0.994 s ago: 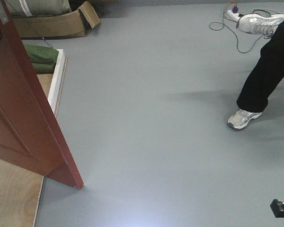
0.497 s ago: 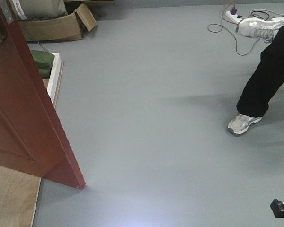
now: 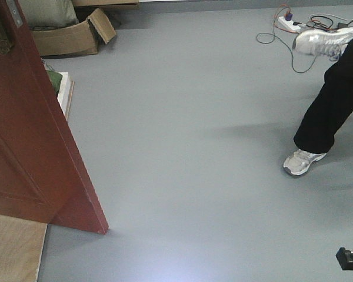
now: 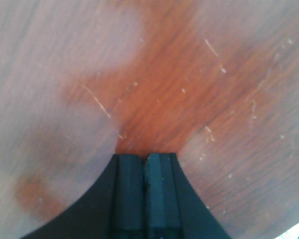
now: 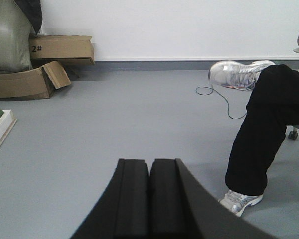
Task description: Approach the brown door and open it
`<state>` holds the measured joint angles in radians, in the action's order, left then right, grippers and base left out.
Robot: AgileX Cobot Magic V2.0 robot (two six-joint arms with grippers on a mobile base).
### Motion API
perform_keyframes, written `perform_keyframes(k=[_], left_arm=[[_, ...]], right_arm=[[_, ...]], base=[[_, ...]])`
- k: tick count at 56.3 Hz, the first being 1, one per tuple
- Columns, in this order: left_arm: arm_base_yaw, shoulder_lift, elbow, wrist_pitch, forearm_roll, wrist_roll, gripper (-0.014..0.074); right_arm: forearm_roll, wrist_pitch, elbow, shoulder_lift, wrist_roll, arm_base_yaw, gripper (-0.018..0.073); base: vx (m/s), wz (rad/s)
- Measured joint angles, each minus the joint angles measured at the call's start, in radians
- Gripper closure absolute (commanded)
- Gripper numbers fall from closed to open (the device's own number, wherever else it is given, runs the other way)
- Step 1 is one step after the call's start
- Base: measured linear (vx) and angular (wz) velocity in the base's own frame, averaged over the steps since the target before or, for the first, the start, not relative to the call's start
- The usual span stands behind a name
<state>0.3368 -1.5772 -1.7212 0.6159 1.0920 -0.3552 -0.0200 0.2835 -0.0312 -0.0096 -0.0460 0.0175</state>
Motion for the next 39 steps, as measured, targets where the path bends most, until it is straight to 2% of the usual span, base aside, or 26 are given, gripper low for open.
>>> perform_keyframes(k=[39], left_arm=[[-0.001, -0.003, 0.000, 0.000, 0.000, 0.000, 0.0600]], right_arm=[[0.000, 0.000, 0.000, 0.000, 0.000, 0.000, 0.0559]], base=[[0.15, -0.01]])
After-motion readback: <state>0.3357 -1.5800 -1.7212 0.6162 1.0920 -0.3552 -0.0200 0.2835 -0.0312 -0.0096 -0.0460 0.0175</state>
